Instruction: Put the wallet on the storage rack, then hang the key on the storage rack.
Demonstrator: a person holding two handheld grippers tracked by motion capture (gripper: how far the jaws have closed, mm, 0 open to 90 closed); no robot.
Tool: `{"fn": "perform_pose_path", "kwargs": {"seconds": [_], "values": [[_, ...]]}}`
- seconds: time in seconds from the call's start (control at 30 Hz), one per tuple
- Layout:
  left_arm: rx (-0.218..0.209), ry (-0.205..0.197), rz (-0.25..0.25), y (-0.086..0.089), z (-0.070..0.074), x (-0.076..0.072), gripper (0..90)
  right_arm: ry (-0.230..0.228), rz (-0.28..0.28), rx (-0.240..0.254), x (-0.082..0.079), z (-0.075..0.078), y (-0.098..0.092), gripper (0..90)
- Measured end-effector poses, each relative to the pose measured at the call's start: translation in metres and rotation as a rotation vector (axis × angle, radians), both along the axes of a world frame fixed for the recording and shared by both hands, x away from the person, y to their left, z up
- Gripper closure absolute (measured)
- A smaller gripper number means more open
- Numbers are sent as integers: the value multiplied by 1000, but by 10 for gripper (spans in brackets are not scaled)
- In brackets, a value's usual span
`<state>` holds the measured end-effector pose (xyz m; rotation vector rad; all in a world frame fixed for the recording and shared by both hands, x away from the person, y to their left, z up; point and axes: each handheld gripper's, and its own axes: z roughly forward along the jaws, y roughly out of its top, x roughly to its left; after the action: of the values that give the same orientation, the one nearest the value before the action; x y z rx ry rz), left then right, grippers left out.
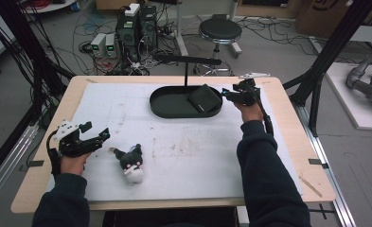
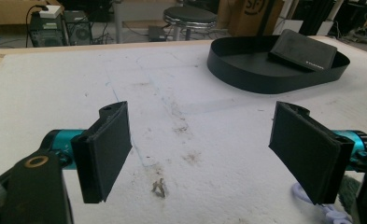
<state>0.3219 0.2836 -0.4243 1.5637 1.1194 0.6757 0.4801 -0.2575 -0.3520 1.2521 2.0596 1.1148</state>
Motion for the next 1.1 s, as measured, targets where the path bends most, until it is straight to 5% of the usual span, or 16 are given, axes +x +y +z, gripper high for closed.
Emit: {"fn": "perform_pose_path", "kwargs": {"seconds": [0.27, 0.3, 0.33, 0.5, 0.67, 0.8, 1.1], "values": [[-2, -2, -7, -2, 0, 0, 204, 22, -3, 16, -14, 6, -17, 406], [-6, -3, -3, -1, 0, 0, 203, -36, 14, -12, -25, 4, -20, 397], [-6, -3, -2, -1, 0, -1, 204, -9, 29, -34, -31, 4, -23, 376], [-22, -9, 13, 0, -1, -3, 203, -39, 66, -2, -64, -3, -44, 279], [-15, -6, 24, -1, -2, -3, 192, -61, 56, -46, -91, -23, -54, 218], [-24, -9, 24, -1, -1, -3, 192, -50, 45, -56, -95, -37, -51, 218], [-19, -3, 6, -5, -1, 0, 192, -46, 28, -60, -97, -39, -53, 218]]}}
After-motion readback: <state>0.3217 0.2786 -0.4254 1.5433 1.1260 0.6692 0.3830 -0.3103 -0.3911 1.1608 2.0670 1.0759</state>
